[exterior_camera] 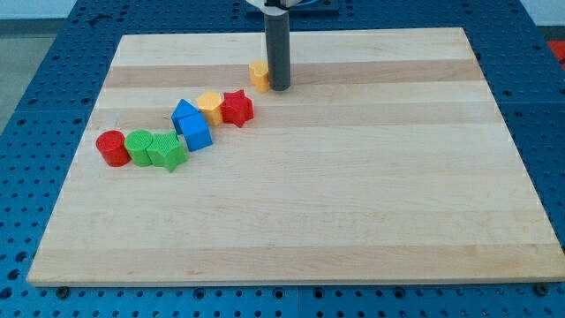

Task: Slide the yellow heart above the red star

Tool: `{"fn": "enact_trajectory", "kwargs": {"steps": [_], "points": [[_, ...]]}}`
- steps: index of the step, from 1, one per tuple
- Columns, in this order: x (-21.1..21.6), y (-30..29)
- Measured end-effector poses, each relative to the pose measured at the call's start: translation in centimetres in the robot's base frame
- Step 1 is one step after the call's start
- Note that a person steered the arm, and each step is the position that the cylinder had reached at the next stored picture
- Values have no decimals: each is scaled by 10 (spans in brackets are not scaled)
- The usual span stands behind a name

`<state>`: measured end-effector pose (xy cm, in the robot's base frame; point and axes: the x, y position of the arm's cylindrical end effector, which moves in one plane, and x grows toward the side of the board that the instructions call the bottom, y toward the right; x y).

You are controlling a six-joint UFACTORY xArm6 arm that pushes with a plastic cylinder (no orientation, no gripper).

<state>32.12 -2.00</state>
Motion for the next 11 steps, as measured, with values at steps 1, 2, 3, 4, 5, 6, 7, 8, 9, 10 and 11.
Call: {"fn": "enact_trajectory", "kwargs": {"steps": [1,2,3,4,5,6,7,8,9,10,11], "points": [[-21,3],[-50,-9],[-59,-58],[-59,-87],[-71,-54],[-68,4],[-50,41],[-39,27],[-36,-6],[-27,-50],[-25,-56]]}}
